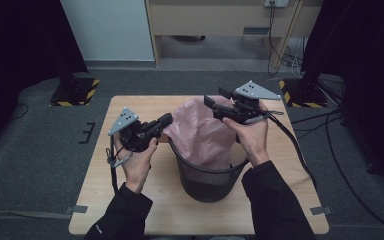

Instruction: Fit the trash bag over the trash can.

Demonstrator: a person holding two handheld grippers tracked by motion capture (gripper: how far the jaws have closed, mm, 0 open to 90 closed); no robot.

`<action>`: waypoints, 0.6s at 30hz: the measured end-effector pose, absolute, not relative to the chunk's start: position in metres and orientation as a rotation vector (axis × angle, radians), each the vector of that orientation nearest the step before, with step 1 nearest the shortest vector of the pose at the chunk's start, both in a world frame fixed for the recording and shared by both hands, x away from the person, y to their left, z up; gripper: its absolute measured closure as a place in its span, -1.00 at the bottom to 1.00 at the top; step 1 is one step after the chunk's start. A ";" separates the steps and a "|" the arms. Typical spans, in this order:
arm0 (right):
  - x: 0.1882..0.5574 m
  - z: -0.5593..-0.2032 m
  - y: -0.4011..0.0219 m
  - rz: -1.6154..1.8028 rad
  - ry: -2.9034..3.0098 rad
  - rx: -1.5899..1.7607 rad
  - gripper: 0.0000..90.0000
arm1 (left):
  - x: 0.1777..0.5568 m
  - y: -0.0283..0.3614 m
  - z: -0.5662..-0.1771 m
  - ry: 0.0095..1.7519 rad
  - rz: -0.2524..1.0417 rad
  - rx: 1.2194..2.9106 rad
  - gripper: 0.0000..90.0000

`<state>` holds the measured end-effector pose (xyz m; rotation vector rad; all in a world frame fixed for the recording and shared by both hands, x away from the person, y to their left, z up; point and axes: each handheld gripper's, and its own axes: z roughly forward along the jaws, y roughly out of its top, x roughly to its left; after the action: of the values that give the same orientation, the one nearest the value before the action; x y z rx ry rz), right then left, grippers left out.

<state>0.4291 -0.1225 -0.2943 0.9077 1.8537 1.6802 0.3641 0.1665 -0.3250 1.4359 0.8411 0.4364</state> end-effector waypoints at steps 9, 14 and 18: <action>0.427 -0.280 -0.122 1.767 1.851 0.831 -0.12 | 0.335 0.133 -0.317 0.633 0.471 1.560 1.00; 0.428 -0.281 -0.104 1.742 1.951 0.794 -0.12 | 0.326 0.118 -0.323 0.579 0.467 1.624 0.99; 0.432 -0.299 -0.088 1.592 2.136 0.805 -0.05 | 0.328 0.119 -0.329 0.590 0.421 1.622 0.97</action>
<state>0.4322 -0.0885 -0.2993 0.8052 2.1361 1.5921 0.3282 0.1188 -0.3287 1.6217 0.5903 0.4210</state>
